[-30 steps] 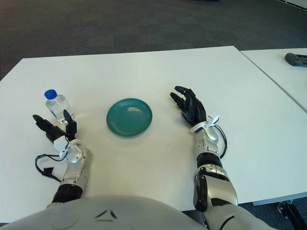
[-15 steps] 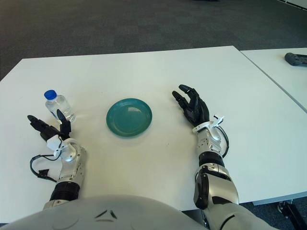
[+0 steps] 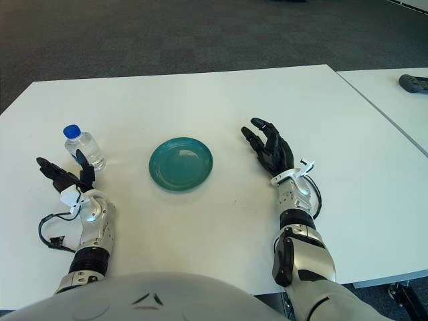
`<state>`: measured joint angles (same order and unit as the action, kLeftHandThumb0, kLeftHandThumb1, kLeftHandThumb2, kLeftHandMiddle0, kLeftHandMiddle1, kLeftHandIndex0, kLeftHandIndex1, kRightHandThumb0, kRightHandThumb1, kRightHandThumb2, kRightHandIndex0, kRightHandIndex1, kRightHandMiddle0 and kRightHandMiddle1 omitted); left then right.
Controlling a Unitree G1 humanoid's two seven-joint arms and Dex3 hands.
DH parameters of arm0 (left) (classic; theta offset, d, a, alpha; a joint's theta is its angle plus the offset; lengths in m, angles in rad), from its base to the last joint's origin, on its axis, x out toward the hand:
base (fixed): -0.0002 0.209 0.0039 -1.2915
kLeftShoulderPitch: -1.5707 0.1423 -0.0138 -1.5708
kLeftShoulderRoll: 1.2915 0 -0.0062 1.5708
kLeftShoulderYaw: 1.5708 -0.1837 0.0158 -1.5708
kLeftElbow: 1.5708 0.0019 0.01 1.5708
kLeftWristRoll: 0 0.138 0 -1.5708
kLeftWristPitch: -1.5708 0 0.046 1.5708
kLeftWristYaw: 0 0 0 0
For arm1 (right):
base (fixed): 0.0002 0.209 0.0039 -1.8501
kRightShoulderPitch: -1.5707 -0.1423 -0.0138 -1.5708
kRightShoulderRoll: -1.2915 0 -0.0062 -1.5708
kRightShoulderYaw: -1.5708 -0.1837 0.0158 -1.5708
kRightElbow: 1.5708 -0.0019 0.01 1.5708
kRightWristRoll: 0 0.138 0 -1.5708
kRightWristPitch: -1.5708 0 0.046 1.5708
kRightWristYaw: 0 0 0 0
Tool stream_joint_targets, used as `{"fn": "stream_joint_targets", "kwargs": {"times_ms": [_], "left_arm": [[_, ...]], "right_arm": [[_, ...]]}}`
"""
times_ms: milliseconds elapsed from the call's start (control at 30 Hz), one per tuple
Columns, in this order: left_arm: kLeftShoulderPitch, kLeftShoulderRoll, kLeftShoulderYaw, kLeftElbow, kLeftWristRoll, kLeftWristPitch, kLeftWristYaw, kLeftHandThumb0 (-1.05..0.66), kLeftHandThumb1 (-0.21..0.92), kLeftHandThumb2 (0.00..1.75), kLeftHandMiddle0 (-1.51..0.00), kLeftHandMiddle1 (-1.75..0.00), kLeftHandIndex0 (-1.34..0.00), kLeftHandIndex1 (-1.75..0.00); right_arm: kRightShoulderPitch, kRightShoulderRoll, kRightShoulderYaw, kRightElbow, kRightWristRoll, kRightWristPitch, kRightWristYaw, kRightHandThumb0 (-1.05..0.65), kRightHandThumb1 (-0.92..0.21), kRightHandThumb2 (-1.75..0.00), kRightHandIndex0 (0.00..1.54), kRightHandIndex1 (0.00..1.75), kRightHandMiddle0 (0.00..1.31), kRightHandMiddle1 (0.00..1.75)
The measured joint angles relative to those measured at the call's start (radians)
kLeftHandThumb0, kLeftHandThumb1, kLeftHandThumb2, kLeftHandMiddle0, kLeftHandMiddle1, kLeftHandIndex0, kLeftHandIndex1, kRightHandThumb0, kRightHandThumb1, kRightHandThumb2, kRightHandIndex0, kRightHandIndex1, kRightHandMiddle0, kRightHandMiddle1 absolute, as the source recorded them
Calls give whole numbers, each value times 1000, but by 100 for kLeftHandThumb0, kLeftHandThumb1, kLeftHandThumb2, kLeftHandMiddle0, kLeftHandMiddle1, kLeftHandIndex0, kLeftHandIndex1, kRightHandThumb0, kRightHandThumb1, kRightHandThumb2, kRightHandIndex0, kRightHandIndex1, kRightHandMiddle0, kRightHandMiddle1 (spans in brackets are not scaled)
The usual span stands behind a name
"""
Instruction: Put the bottle into the plate.
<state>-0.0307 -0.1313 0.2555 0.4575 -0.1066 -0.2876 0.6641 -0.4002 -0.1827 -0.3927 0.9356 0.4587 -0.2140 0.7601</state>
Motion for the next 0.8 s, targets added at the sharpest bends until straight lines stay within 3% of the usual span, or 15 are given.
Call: {"fn": "stream_joint_targets", "kwargs": {"times_ms": [400, 800], "left_arm": [[-60, 16, 43, 59, 2, 17, -36, -105, 92, 33, -15, -2, 0, -42], [-186, 54, 74, 225, 15, 13, -57, -105, 92, 35, -19, -3, 0, -49]], "right_arm": [[29, 1, 9, -35, -7, -35, 13, -77, -92, -59, 48, 28, 9, 95], [45, 4, 9, -43, -5, -39, 26, -77, -92, -58, 49, 27, 10, 96]]}}
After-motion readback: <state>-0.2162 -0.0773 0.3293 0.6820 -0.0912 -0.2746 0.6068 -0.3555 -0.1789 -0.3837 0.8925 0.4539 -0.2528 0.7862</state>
